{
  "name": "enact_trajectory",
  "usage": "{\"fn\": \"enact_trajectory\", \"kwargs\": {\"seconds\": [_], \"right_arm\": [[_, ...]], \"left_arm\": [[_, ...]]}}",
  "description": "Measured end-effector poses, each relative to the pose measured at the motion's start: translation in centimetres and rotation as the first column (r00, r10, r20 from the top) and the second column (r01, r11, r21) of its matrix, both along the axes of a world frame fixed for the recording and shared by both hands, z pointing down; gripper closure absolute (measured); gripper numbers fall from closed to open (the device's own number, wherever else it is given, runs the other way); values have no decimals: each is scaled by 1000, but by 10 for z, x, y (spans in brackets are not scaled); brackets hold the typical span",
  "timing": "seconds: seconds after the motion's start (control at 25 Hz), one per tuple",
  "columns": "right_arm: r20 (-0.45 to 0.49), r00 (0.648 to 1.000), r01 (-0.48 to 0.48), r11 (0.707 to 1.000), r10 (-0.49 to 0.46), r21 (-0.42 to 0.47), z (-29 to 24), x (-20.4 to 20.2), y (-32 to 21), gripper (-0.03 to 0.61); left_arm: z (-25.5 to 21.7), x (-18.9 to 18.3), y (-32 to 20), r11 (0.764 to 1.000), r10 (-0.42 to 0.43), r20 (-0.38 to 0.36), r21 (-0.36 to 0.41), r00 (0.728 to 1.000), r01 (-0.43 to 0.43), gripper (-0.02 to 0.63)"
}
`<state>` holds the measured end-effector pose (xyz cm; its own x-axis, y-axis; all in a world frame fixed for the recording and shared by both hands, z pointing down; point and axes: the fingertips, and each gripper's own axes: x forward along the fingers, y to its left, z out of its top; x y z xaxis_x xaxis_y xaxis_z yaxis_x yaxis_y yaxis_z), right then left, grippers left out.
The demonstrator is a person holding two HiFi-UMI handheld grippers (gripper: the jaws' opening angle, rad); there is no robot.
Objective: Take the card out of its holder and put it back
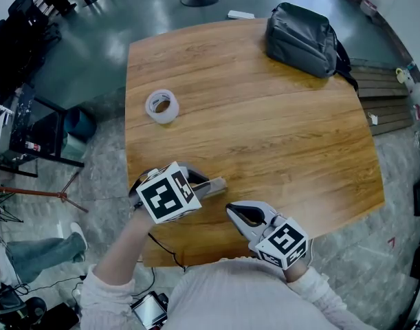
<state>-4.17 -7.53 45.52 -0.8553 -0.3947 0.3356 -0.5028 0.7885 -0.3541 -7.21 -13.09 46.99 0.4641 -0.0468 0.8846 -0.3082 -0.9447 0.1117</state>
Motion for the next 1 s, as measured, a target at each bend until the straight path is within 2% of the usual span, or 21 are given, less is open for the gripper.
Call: {"fn": "enact_trajectory", "kwargs": {"seconds": [1.0], "right_arm": [[4, 1000, -4, 999, 4, 45, -14, 0, 8, 580]], "left_arm": [[-32, -8, 1, 998, -15, 15, 53, 1000, 15, 594]]}}
